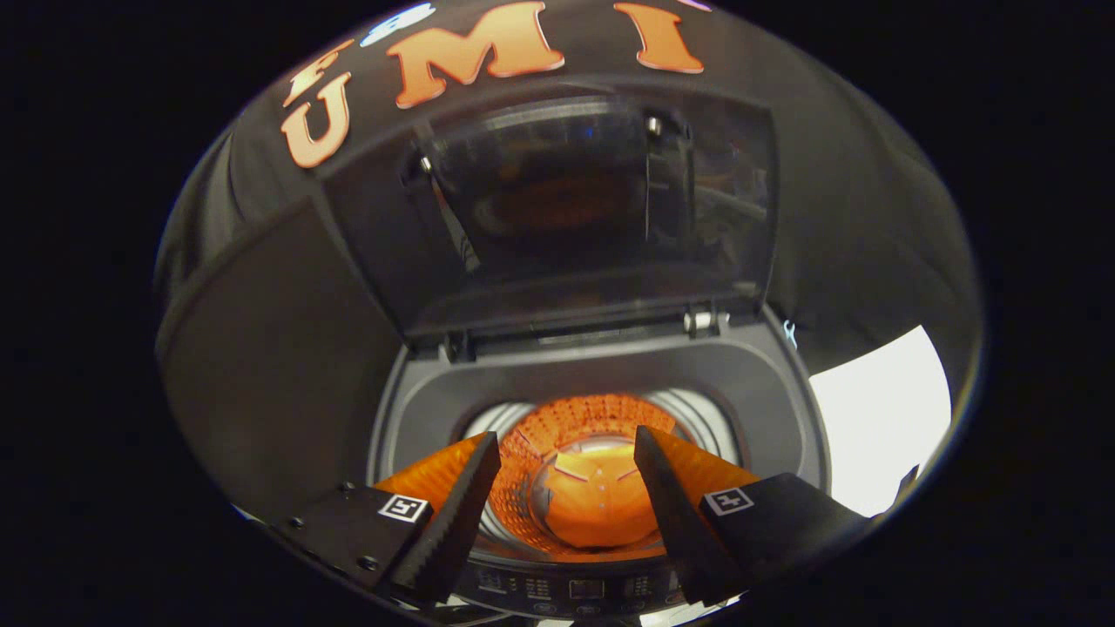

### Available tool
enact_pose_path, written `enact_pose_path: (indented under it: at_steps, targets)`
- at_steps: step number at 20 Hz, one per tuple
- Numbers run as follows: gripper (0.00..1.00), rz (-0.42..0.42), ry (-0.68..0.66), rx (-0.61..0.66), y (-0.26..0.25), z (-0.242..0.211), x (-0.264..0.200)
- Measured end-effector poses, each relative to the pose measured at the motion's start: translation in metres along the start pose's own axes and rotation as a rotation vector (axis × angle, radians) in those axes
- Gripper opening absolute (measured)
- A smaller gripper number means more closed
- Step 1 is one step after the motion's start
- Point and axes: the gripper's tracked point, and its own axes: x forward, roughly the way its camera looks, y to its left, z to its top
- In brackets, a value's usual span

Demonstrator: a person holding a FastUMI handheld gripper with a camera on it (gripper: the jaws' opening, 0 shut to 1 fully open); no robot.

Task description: Put the clothes into the washing machine and then close the washing machine lid.

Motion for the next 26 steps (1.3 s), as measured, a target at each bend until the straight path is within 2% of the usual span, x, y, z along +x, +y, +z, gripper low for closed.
enact_pose_path:
  at_steps: [8,13,16,22,26]
  targets:
    - [0.99,0.028,-0.348,-0.061,0.030,0.137,-0.087]
    - [0.98,0.043,-0.495,-0.077,0.059,0.229,-0.125]
    - [0.98,0.045,-0.509,-0.067,0.059,0.268,-0.107]
    - [0.98,-0.007,-0.505,-0.108,0.047,0.327,-0.052]
    - [0.98,-0.014,-0.428,-0.159,0.048,0.330,-0.002]
